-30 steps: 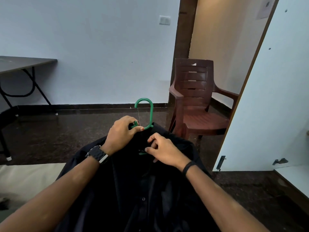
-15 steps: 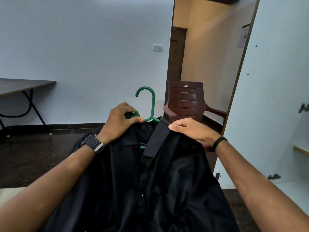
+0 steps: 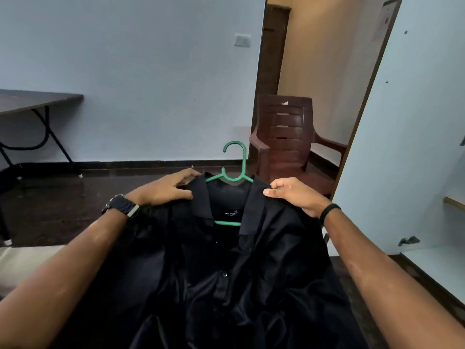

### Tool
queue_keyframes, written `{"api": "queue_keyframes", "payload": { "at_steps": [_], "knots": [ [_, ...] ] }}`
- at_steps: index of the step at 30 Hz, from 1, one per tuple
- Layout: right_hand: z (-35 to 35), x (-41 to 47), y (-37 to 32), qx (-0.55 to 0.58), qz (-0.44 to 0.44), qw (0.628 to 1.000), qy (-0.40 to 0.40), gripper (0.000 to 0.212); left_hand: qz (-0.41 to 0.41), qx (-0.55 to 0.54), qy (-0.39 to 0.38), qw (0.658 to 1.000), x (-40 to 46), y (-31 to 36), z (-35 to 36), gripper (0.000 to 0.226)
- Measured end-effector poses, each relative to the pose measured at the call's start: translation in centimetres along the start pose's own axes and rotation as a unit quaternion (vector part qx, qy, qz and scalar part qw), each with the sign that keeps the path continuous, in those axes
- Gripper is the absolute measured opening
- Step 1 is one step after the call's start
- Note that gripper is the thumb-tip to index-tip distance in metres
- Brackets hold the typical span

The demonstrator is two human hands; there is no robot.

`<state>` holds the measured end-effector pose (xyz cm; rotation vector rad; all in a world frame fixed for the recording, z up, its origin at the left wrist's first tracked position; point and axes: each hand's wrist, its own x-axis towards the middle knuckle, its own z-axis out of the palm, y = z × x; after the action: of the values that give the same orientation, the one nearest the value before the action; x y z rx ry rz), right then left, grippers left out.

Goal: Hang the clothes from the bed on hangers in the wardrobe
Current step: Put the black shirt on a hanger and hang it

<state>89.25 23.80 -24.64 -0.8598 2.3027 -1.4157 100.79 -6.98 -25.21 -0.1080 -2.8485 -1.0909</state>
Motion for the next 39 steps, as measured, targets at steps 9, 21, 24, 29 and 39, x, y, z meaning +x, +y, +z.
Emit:
{"api": "queue_keyframes", "payload": {
  "at_steps": [9,21,24,29,39],
  "knots": [
    [1.8,4.8,8.9,-0.104,0.150,0.983,0.004,0.021,-0.159,0.104,-0.153,0.970,6.9,-5.6,5.6,0.017],
    [6.5,9.5,18.7,-0.227,0.221,0.946,0.074,0.029,-0.208,0.293,0.032,0.933,12.4,-13.6,16.7,0.022],
    [7.7,9.0,18.6,-0.283,0.165,0.938,0.110,0.032,-0.196,0.291,0.043,0.936,11.8,-14.0,17.7,0.028],
    [11.1,6.1,15.9,-0.228,0.002,0.945,0.236,0.018,-0.055,0.200,0.161,0.965,7.7,-11.6,19.8,0.023],
    [19.1,0.3,16.2,-0.082,0.143,0.983,0.085,0.025,-0.127,-0.006,0.133,0.983,-1.1,-9.3,24.6,0.038]
  ]
}}
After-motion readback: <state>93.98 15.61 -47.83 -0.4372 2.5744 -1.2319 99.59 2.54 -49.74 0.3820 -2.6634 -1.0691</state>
